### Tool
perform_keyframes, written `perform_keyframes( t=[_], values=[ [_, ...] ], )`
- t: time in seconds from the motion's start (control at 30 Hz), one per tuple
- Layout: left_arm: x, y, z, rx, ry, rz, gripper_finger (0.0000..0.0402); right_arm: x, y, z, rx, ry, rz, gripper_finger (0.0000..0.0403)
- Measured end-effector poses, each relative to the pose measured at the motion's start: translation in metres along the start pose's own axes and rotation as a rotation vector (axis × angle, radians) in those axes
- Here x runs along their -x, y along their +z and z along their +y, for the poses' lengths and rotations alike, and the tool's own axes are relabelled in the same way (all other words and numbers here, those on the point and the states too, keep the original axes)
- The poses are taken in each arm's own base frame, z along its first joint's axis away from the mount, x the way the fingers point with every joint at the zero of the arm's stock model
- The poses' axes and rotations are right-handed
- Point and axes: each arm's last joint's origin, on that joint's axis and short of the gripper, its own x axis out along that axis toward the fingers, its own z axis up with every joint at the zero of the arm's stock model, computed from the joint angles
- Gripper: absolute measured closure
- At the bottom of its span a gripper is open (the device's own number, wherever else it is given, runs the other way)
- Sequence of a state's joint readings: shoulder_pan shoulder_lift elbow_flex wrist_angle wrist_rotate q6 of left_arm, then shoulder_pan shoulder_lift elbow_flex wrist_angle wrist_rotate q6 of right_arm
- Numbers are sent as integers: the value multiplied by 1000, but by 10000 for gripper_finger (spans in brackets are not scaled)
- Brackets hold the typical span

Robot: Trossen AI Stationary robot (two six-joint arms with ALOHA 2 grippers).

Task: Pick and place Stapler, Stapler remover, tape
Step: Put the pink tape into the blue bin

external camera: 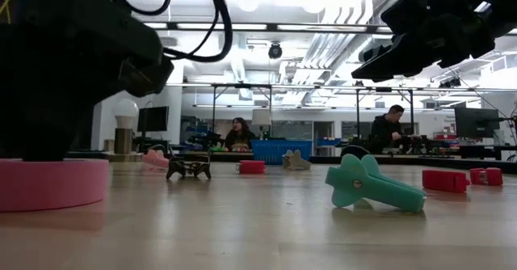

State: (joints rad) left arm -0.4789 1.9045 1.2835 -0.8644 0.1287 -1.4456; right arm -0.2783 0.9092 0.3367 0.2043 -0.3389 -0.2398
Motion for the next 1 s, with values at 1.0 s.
perform_keyframes(
  t=[1.0],
  values=[
    [3,5,-4,-166,-19,-174,372,0,-1,0,-11,2,8,286]
  ],
)
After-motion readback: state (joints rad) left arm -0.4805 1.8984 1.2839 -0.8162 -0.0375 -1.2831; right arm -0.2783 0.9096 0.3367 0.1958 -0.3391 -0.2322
